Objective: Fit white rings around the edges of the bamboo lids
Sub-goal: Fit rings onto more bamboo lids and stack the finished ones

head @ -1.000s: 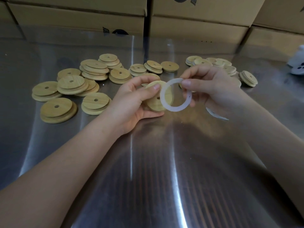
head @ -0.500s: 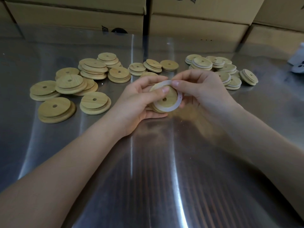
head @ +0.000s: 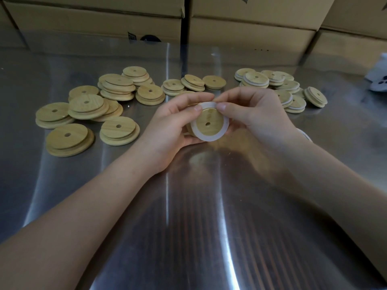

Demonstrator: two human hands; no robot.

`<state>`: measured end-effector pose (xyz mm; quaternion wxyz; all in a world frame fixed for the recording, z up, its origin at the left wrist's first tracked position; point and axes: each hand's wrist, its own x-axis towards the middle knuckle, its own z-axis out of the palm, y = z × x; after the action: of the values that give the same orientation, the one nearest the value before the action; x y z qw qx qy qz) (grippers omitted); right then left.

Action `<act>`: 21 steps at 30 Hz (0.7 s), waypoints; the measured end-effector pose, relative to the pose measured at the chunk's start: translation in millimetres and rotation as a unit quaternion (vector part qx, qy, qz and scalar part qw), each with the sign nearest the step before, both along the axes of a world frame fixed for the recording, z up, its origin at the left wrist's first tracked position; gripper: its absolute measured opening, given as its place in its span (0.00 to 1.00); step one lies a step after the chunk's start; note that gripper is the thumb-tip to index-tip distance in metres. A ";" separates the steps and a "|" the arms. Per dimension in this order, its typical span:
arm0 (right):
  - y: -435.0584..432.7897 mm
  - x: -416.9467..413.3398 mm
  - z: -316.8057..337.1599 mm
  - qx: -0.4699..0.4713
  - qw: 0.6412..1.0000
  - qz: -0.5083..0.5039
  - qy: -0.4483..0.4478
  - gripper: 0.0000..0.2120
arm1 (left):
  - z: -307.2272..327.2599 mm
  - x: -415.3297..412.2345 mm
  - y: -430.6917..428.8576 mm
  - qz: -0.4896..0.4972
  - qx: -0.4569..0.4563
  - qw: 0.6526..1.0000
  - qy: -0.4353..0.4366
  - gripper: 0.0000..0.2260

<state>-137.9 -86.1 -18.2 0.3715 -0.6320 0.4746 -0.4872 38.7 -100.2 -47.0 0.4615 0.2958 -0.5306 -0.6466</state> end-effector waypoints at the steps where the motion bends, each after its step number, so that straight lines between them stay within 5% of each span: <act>1: 0.1 -0.3 0.1 -0.005 1.000 -0.001 0.008 0.06 | -0.4 -0.4 -0.1 0.002 0.000 1.000 0.002 0.12; 11: 1.0 0.0 -0.4 -0.080 0.994 -0.004 0.076 0.10 | 1.3 -1.9 2.8 0.024 -0.010 1.000 -0.010 0.10; 21: -1.8 -2.5 -1.6 -0.053 0.997 0.001 0.054 0.07 | 4.1 -1.7 3.8 0.030 -0.012 0.999 -0.018 0.12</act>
<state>-140.4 -88.0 -19.8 0.3119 -0.6765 0.4671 -0.4763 37.0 -96.4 -42.9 0.4751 0.3174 -0.5371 -0.6205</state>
